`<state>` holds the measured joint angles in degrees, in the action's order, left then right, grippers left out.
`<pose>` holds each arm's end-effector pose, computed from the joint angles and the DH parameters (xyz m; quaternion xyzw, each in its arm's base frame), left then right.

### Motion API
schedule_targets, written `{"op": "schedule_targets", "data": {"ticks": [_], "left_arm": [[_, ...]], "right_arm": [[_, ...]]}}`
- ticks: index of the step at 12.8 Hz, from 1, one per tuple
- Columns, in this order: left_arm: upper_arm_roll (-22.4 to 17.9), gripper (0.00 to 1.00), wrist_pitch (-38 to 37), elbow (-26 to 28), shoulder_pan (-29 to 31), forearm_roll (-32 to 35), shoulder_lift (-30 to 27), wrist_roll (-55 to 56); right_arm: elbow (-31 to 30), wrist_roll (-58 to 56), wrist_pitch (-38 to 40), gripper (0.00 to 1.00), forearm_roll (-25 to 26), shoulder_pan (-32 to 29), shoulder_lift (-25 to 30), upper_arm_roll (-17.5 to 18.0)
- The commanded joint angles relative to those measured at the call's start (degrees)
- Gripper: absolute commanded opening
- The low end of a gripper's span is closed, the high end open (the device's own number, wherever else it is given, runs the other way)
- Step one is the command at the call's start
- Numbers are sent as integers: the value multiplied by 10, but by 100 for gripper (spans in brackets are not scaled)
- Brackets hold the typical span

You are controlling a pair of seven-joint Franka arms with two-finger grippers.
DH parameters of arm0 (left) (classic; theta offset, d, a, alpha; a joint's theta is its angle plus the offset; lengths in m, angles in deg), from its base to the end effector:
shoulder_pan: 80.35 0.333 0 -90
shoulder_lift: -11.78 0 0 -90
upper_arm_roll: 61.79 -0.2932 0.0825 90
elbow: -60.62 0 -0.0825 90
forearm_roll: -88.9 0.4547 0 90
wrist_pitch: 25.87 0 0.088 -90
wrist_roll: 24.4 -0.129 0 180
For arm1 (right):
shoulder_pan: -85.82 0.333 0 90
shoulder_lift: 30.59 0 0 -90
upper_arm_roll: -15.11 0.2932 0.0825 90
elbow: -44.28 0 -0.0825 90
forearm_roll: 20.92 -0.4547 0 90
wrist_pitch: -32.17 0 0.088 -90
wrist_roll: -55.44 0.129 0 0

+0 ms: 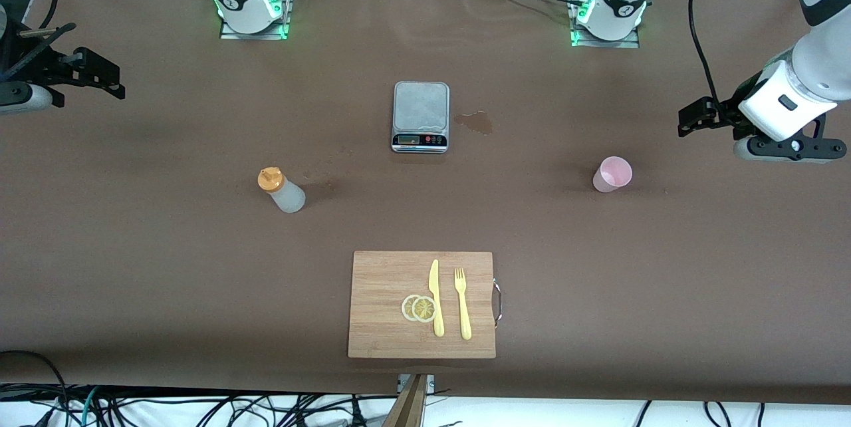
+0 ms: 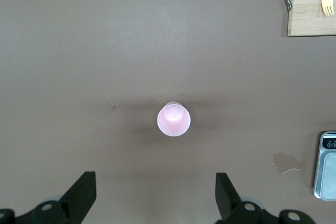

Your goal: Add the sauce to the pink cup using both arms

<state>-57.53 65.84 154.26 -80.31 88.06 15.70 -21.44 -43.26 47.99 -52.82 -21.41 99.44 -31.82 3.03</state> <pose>0.6365 -0.0478 0.5047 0.9986 -0.0104 -0.0515 0.0066 0.6205 0.0190 0.5824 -0.9964 -0.0785 0.0326 0.0037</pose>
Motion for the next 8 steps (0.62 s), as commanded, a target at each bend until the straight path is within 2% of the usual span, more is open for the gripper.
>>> {"op": "schedule_targets", "data": {"ticks": [1,8], "left_arm": [[-4,100,-2,-1,-4,-7,-2,2],[-6,100,-3,-2,-3,-7,-2,0]], "right_arm": [[10,7,4,100,1,0,-1,1],[10,7,3,100,1,0,-2,1]]}}
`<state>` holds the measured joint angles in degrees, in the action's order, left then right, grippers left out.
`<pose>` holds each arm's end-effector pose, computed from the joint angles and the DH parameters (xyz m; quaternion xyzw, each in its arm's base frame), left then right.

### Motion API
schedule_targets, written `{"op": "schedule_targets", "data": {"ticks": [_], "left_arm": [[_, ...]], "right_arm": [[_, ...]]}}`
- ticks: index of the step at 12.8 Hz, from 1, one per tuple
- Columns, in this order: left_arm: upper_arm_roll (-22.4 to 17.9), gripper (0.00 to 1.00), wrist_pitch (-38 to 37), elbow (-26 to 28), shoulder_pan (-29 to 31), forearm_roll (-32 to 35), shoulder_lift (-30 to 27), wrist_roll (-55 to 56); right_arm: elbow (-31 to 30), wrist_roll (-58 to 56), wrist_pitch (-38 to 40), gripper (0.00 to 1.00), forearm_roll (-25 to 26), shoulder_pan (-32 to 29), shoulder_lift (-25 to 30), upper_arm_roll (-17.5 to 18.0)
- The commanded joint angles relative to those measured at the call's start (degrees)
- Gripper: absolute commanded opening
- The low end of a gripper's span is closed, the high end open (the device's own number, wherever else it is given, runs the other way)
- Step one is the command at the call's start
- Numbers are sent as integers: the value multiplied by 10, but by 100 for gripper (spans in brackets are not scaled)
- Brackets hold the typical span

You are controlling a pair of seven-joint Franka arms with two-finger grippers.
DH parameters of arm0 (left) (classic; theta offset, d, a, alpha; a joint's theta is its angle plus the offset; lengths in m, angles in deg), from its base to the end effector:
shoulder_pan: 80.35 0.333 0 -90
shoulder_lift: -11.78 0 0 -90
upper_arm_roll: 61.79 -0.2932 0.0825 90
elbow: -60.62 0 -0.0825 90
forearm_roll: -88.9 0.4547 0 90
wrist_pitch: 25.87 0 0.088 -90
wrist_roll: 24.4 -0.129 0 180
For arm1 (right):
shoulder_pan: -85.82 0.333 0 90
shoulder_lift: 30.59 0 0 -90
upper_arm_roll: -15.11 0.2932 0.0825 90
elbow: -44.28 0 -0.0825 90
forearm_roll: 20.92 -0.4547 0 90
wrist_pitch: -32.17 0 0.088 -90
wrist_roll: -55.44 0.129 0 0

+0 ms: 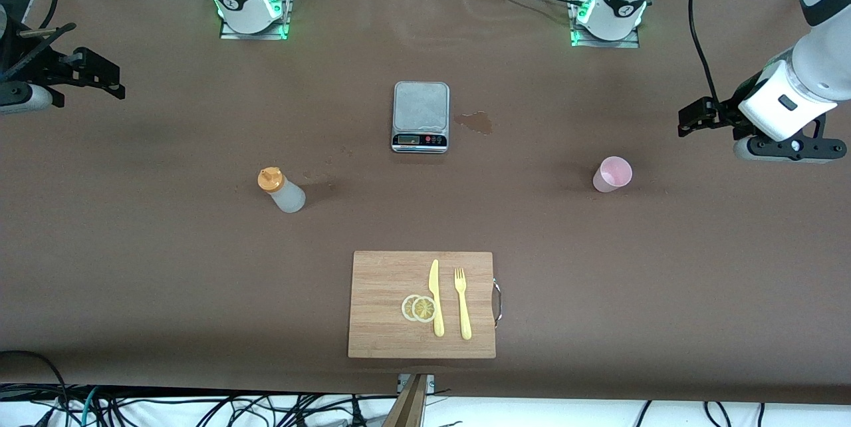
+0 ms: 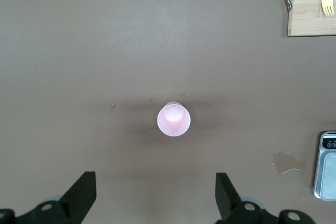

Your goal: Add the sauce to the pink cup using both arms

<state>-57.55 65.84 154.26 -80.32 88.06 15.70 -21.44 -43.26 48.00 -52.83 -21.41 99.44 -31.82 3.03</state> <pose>0.6365 -0.0477 0.5047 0.9986 -0.0103 -0.0514 0.0066 0.6205 0.0190 0.5824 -0.9964 -0.0784 0.0325 0.0037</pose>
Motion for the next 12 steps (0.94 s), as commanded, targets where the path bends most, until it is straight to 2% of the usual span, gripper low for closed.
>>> {"op": "schedule_targets", "data": {"ticks": [1,7,11,12], "left_arm": [[-5,100,-3,-1,-3,-7,-2,-1],[-8,100,-2,1,-2,-7,29,-5],[-8,100,16,12,5,-4,104,-8],[-6,100,42,34,5,19,106,-9]], "right_arm": [[10,7,3,100,1,-1,-2,1],[10,7,2,100,1,0,-2,1],[10,6,2,100,1,-1,-3,1],[10,6,2,100,3,0,-3,2]]}}
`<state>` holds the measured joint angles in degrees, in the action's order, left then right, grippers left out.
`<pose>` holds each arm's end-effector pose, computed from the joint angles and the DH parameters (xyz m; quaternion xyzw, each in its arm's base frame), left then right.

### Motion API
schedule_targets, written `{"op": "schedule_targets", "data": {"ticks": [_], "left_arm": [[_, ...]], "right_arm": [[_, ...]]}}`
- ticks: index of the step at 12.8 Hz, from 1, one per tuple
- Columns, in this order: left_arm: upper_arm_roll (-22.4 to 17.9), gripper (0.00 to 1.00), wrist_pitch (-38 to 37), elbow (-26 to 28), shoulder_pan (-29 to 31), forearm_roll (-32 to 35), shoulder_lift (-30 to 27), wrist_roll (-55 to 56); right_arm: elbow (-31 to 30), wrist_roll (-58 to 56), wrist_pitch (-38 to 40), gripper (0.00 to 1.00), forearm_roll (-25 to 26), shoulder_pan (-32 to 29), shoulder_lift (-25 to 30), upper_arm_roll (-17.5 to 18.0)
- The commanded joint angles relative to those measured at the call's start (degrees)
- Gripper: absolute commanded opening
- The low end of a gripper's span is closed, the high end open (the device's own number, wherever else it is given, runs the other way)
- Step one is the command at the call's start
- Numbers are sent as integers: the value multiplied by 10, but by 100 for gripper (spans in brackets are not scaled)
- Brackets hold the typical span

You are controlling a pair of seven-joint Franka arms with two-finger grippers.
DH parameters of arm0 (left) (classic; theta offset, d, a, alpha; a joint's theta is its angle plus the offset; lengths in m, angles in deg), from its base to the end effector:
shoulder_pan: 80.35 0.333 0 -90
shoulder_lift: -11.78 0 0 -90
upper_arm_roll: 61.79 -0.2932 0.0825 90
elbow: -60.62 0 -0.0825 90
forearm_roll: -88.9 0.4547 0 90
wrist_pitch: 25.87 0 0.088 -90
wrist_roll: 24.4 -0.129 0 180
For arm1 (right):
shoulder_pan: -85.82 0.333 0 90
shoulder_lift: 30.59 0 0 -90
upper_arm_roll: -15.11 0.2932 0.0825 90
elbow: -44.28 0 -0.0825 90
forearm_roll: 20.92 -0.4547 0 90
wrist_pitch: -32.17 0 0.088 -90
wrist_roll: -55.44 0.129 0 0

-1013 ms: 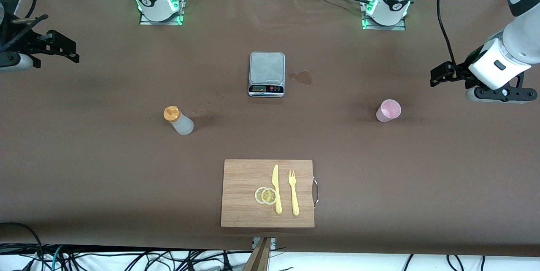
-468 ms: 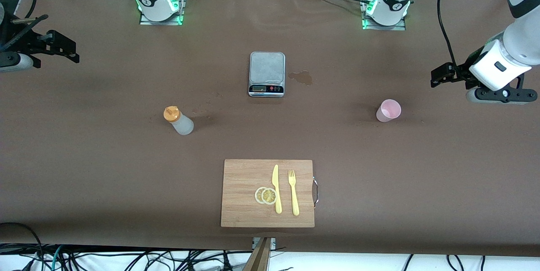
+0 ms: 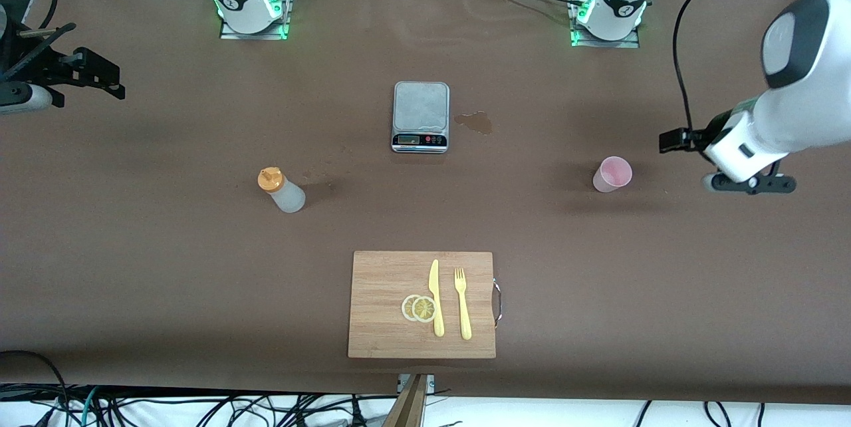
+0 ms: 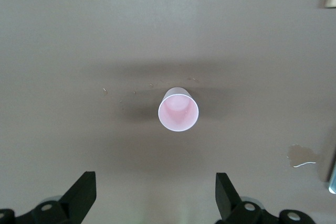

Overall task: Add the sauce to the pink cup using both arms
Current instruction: 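Lower the left gripper onto the pink cup and grasp it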

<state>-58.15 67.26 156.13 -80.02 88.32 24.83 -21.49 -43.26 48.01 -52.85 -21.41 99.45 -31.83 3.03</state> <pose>0.6533 -0.0372 0.3860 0.9909 -0.0027 -0.1345 0.0049 0.6206 0.0191 0.5823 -0.9964 -0.0784 0.0324 0.0037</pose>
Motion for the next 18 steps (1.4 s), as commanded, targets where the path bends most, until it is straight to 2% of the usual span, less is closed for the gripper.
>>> {"op": "schedule_targets", "data": {"ticks": [1,5,8,10,11,12,14,15,18], "left_arm": [[2,100,77,51,1,43,12,-19],[2,100,304,210,3,63,12,-34],[2,99,382,280,4,63,16,-34],[2,99,399,305,5,63,16,-34],[2,93,401,314,5,63,22,-34],[2,84,408,316,4,63,32,-34],[2,17,406,311,3,63,46,-34],[2,1,404,308,3,63,45,-34],[2,0,405,304,4,55,50,-27]], "right_arm": [[10,5,-1,100,5,1,-3,2],[10,4,-3,100,2,-5,-3,-1],[10,4,-3,100,1,-6,-3,-1],[10,4,1,100,1,-8,-3,-5],[10,-1,5,100,-2,-9,-3,-8],[10,-2,6,100,-2,-9,-2,-10],[10,-6,15,100,-3,-8,-2,-13],[10,-6,27,100,-3,-9,-2,-13],[10,-14,58,100,5,-3,-3,-9]]}}
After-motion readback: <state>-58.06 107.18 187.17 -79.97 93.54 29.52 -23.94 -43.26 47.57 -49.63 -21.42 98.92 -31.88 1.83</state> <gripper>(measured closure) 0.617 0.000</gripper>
